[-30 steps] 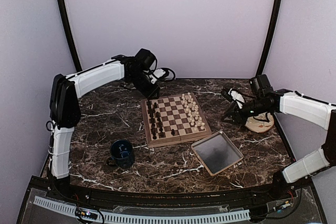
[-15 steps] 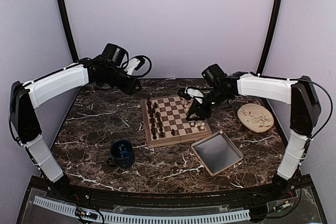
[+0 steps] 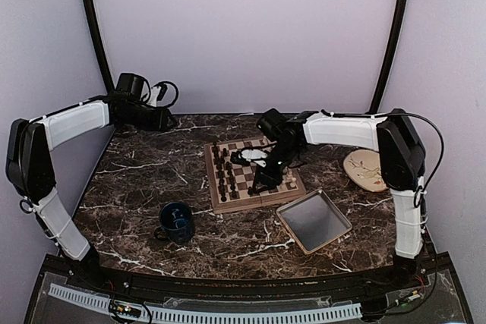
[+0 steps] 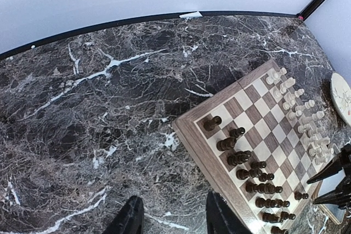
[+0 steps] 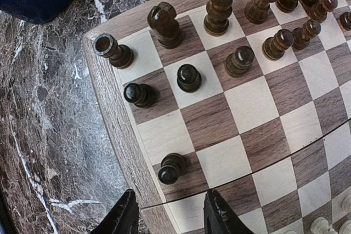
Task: Set up the chess pieces on the board
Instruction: Pick up the pawn from the chessboard.
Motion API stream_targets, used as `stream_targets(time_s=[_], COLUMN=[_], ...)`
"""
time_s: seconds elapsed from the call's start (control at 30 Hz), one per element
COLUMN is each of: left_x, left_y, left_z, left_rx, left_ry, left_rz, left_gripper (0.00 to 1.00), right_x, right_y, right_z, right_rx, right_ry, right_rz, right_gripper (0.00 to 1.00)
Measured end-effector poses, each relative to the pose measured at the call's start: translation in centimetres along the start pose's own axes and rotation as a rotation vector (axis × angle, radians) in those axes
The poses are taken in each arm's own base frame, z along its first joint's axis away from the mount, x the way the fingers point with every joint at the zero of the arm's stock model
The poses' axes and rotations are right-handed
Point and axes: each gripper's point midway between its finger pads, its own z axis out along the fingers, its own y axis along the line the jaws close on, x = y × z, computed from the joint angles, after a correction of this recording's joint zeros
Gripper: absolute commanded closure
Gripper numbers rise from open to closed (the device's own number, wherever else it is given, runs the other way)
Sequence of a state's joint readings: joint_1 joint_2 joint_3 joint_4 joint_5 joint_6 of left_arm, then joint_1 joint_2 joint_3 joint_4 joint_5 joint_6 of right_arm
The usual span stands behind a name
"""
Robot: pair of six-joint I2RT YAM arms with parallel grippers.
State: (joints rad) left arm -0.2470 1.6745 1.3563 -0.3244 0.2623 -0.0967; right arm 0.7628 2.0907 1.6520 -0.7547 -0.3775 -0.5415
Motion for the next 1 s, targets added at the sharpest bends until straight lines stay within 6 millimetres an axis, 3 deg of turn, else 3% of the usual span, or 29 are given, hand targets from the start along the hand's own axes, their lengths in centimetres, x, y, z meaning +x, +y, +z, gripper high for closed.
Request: stream_targets(time_s=[0.27,0.5,0.8,1.0], left_x=[-0.2,-0.2,-0.2,-0.2], left_y=[-0.6,-0.7,-1.0,-1.1], left_z=[0.0,0.0,0.0,-0.1], left_rx=[0.035,0.042,0.059,0.067], left_ry=[-0.010,-0.010,-0.008,-0.007], left_rz=[-0.010,-0.012,-0.013,-0.013], left_gripper=[0.59,0.59,0.60,0.59], right_x=[-0.9,-1.2,-2.4,-5.8], right_y=[-0.6,-0.6,-1.6,-5.4], right_z=[1.0,1.5,1.5,1.1], right_rx=[-0.003,-0.018,0.009,0.127], right_ry=[0.013,0.023,0.015,-0.037], right_rz=[0.000,0.005,0.009,0.003], right_gripper=[0.67,0.91,0.94,0.94])
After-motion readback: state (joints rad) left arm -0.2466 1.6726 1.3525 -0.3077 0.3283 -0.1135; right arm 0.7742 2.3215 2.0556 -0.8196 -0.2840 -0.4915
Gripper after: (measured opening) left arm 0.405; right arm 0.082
